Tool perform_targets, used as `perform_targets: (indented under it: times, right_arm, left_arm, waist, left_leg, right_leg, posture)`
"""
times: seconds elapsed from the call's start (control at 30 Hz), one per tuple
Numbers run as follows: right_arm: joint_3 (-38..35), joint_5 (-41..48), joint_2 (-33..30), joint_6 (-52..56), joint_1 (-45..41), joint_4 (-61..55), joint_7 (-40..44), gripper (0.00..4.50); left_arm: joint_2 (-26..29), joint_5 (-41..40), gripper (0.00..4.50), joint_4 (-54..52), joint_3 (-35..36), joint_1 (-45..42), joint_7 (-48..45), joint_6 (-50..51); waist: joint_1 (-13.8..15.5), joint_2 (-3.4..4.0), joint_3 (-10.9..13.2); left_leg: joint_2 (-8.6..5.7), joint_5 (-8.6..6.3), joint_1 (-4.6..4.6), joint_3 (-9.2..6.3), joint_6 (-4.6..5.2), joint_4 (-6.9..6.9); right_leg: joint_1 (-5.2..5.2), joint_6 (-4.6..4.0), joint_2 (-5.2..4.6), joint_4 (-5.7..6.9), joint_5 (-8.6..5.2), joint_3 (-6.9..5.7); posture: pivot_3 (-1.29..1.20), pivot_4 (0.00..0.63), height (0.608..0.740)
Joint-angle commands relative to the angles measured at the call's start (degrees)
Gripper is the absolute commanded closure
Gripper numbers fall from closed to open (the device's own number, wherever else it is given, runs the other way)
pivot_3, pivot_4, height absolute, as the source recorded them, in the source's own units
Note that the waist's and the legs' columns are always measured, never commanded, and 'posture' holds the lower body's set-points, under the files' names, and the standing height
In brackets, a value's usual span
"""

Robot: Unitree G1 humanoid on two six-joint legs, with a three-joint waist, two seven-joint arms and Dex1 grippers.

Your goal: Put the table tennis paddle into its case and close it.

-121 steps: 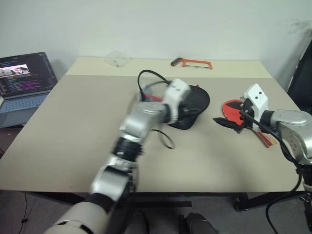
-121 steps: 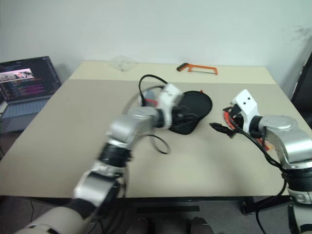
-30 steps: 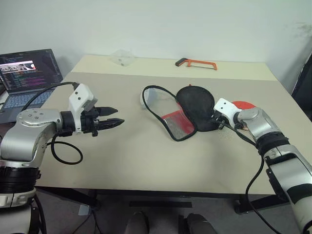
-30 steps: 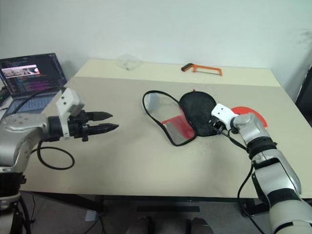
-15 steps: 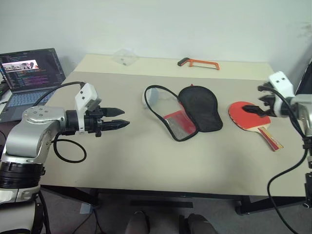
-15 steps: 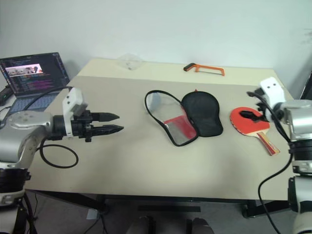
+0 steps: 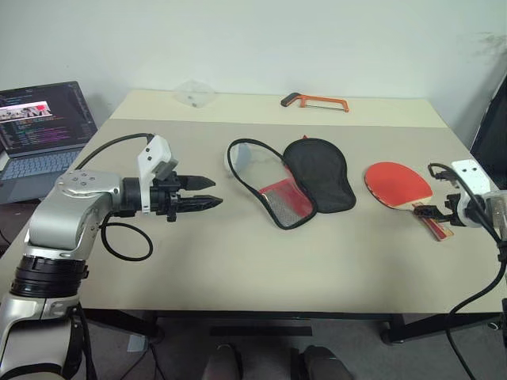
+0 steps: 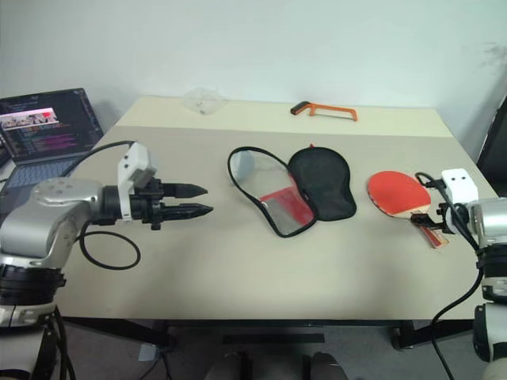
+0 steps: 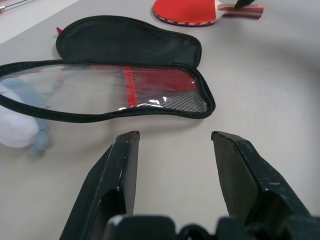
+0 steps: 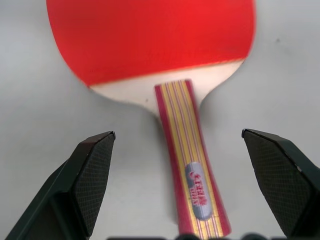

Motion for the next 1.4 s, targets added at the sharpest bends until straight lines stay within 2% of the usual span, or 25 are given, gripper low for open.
perform_targets:
  times: [0.03, 0.37, 0.47, 0.67, 0.73, 0.77, 1.0, 1.13, 1.4]
  right_arm:
    - [-0.8, -0.9, 0.5, -2.3, -1.9, 2.6, -3.4, 0.03]
    - [2.5, -2.1, 5.0, -8.4, -5.4, 12.2, -5.8, 0.03]
    - [2.0, -2.5, 6.4, -11.2, -6.9, 15.3, -8.2, 0.62]
    - [-0.2, -2.0, 8.0, -13.0, -9.5, 16.2, -11.9, 2.72]
    - [-0.7, -1.8, 7.9, -11.9, -10.2, 14.1, -12.5, 3.31]
    - [-0.9, -1.5, 8.0, -10.6, -11.0, 11.9, -12.8, 3.44]
    - [-3.7, -0.1, 10.4, -4.3, -14.8, 2.4, -17.4, 3.44]
    - [-3.9, 0.7, 15.0, -2.7, -16.7, -1.6, -20.0, 3.44]
    - [-1.3, 1.0, 24.4, -5.9, -19.8, 1.8, -21.6, 3.44]
  left_arm:
    - [0.2, -0.8, 2.00, -3.3, 0.4, -1.2, -0.4, -0.1]
    - [0.6, -1.1, 2.00, -5.4, 0.6, -0.7, 0.2, 0.7]
    - [0.7, -1.2, 2.00, -5.8, 0.8, -0.5, 0.3, 1.0]
    - [1.1, -0.9, 2.00, -5.9, 1.4, -0.2, 1.0, 1.4]
    - [1.5, -1.3, 2.00, -6.3, 2.1, 0.2, 1.3, 1.8]
    - [1.9, -1.4, 2.00, -6.9, 2.6, 1.2, 1.5, 1.9]
    - [3.1, -2.4, 2.00, -9.7, 4.9, 4.3, 3.1, 3.0]
    - [3.6, -3.2, 2.00, -11.6, 6.3, 6.3, 3.8, 3.8]
    - [3.4, -4.0, 2.00, -13.2, 6.8, 7.2, 5.6, 4.6]
  waist:
    - [0.0, 0.00, 0.0]
    - [-0.4, 0.00, 0.0]
    - [-0.5, 0.00, 0.0]
    - [-0.5, -0.01, 0.0]
    - [-0.5, 0.00, 0.0]
    - [-0.5, 0.02, 0.0]
    - [-0.6, 0.14, 0.1]
    - [-0.4, 0.13, 0.1]
    - [-0.4, 0.14, 0.1]
  left_leg:
    - [0.00, 0.00, 0.00, -0.01, 0.00, 0.00]
    - [0.00, 0.00, 0.01, 0.00, 0.00, 0.01]
    - [0.02, 0.00, 0.04, -0.01, 0.00, 0.03]
    - [0.00, 0.04, 0.04, -0.01, 0.04, 0.09]
    - [0.00, 0.04, 0.04, -0.01, 0.05, 0.08]
    - [0.00, 0.04, 0.04, -0.01, 0.05, 0.06]
    - [0.01, 0.03, -0.02, 0.00, 0.05, -0.09]
    - [0.00, 0.03, -0.04, -0.01, 0.04, -0.10]
    - [0.01, 0.03, -0.04, -0.01, 0.05, -0.08]
  right_leg:
    - [0.01, 0.00, 0.00, 0.00, 0.00, 0.00]
    - [0.01, 0.02, 0.01, -0.01, 0.02, 0.01]
    - [0.04, 0.03, 0.03, 0.00, 0.02, 0.01]
    - [0.06, 0.11, 0.03, 0.00, 0.10, 0.05]
    - [0.05, 0.11, 0.03, 0.00, 0.10, 0.05]
    - [0.04, 0.10, 0.03, 0.00, 0.10, 0.05]
    - [-0.07, 0.02, 0.03, 0.03, 0.05, 0.04]
    - [-0.07, 0.02, 0.02, 0.00, 0.05, 0.02]
    - [-0.07, 0.02, 0.02, 0.05, 0.05, 0.02]
  posture:
    - [0.00, 0.150, 0.740]
    - [0.00, 0.150, 0.740]
    - [0.00, 0.150, 0.740]
    - [0.00, 0.150, 0.740]
    - [0.00, 0.150, 0.740]
    - [0.00, 0.150, 0.740]
    - [0.00, 0.150, 0.740]
    - [0.00, 0.150, 0.740]
    - [0.00, 0.150, 0.740]
